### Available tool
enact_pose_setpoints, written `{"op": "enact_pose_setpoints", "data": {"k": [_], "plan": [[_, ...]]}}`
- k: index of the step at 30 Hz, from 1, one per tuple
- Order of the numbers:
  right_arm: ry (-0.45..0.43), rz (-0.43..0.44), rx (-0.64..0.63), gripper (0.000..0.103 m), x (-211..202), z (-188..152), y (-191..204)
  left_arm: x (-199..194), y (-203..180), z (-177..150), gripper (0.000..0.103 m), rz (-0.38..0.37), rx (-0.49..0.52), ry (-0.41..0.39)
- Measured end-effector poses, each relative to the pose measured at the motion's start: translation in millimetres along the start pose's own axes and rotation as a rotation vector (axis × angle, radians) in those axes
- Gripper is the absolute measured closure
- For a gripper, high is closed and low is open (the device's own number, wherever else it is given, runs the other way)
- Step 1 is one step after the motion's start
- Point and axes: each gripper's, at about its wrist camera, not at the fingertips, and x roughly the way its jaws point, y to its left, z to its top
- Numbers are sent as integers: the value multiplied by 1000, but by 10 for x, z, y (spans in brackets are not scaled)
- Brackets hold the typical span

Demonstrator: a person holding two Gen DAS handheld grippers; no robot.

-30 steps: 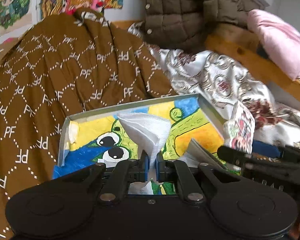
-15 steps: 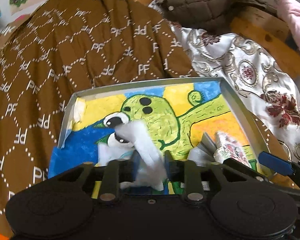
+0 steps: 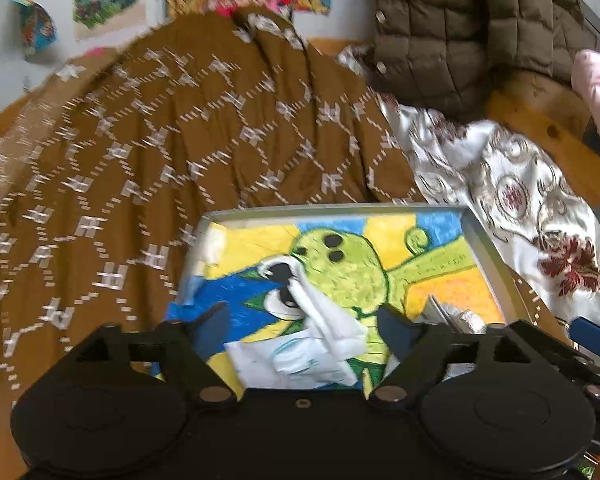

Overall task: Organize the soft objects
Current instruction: 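Carry the tissue and paper tag into the tin tray and open both tools, then move both open tools back over the pile of soft items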

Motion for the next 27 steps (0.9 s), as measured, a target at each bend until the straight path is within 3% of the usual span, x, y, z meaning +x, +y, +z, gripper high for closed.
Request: {"op": "enact_pose_setpoints", "data": {"k": [4, 17, 27], "plan": [[-30, 0, -1, 1, -253, 2, 104, -340, 114, -116, 10, 15, 13, -44], [-187, 1, -42, 1, -1456, -91, 646, -1516, 715, -687, 1, -73, -24, -206], [-289, 12, -115, 1, -2261, -709, 1146, -2104, 1267, -1330, 1, -93, -61, -263]]}}
